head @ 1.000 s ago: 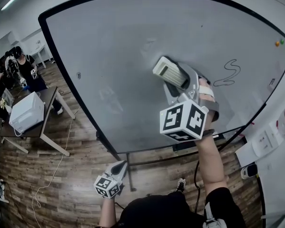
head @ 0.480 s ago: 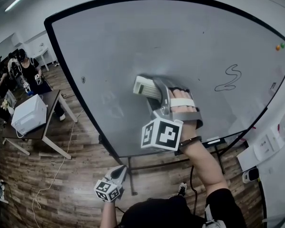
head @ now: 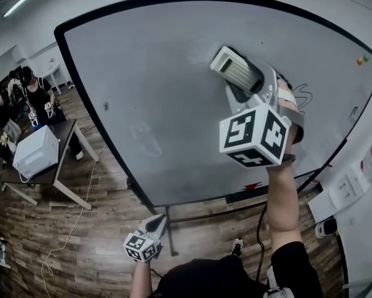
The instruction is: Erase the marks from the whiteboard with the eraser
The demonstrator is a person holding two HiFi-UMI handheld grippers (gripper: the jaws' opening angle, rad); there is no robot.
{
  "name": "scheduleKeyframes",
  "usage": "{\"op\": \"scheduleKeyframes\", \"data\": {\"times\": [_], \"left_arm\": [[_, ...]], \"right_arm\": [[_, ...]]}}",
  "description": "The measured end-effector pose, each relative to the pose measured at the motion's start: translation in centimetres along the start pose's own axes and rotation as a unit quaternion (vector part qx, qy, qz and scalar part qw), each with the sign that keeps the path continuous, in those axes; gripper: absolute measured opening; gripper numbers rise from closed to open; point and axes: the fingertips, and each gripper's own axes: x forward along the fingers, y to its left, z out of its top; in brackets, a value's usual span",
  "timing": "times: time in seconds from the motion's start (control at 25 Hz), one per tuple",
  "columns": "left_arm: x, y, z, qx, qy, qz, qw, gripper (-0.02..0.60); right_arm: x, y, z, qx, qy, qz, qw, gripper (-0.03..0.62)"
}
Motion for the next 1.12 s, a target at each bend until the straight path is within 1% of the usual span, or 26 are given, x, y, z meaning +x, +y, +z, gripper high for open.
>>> {"op": "scheduleKeyframes", "data": {"times": [0.12, 0.2, 0.4, 0.6, 0.72, 0.88, 1.0, 1.12], "left_arm": [[0.0, 0.2, -0.2, -0.001, 0.001, 0.001, 1.0000, 0.011], [0.1, 0.3, -0.1, -0.001, 0.001, 0.000, 1.0000, 0.011], [0.6, -0.1, 0.0, -0.001, 0.001, -0.006, 1.0000, 0.011], [1.1, -1.2, -0.5, -0.001, 0.009, -0.020, 0.9998, 0.011], [1.2, -1.5, -0.7, -0.002, 0.011, -0.023, 0.9997, 0.011], [1.0, -1.4, -0.6, -0.001, 0.011, -0.019, 0.9997, 0.011], [0.9, -1.4, -0.6, -0.002, 0.010, -0.017, 0.9998, 0.011], [1.0, -1.6, -0.4, -0.001, 0.010, -0.019, 0.9998, 0.011]], "right_arm": [[-0.1, 0.4, -0.1, 0.000, 0.005, 0.001, 1.000, 0.253], [-0.1, 2.2, 0.4, -0.009, 0.001, 0.022, 1.000, 0.253], [-0.2, 8.5, 1.7, -0.043, -0.015, 0.084, 0.995, 0.253], [-0.6, 13.4, 2.2, -0.068, -0.023, 0.127, 0.989, 0.253], [-0.7, 14.5, 2.1, -0.071, -0.023, 0.134, 0.988, 0.253], [-0.8, 14.4, 2.2, -0.074, -0.030, 0.131, 0.988, 0.253], [-1.8, 14.8, 2.2, -0.048, -0.047, 0.132, 0.989, 0.253], [-2.9, 16.2, 1.4, -0.013, -0.062, 0.142, 0.988, 0.253]]}}
